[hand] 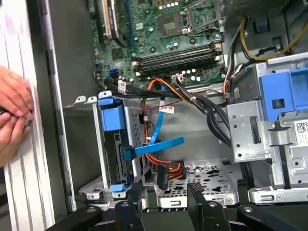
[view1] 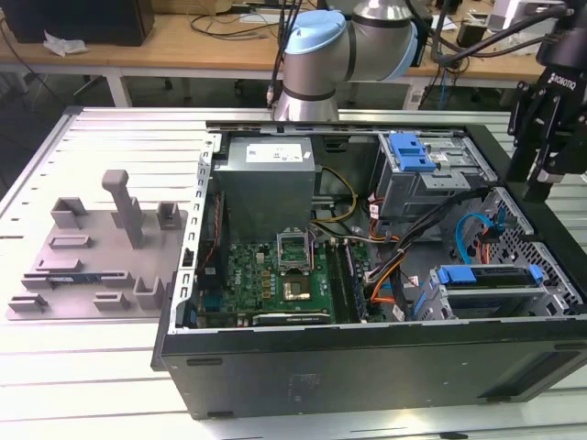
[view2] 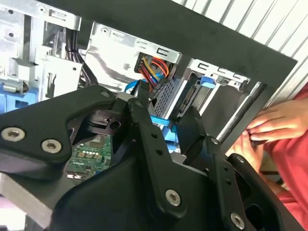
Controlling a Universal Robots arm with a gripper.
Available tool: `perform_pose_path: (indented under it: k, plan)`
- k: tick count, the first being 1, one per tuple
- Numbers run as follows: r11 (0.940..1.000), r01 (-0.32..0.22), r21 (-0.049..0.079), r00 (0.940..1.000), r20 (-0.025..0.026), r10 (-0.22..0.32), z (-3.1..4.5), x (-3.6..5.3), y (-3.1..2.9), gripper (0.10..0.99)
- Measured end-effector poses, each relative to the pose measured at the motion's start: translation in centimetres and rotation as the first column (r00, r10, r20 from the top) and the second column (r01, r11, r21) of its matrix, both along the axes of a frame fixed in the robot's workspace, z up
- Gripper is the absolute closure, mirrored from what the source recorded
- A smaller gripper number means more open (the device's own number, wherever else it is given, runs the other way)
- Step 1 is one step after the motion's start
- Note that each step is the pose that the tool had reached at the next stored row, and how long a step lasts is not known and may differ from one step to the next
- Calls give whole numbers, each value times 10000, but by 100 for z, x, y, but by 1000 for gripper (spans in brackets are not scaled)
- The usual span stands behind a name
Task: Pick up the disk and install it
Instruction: 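Insert the first disk wire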
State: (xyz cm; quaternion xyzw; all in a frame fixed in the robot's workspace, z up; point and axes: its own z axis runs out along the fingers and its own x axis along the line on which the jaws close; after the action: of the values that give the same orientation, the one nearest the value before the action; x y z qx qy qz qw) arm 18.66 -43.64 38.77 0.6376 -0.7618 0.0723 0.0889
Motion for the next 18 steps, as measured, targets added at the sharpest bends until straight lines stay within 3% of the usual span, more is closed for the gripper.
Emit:
perform_pose_path:
  k: [4,8,15,18]
  plan:
    - [9984,556,-66,9985,4,-556,-37,0,0,584]
    - [9959,774,-479,9970,33,-773,-62,9,12,584]
    - [9928,803,-884,9968,66,-801,-141,12,150,584]
    - [9914,804,-1032,9968,76,-800,-217,13,179,663]
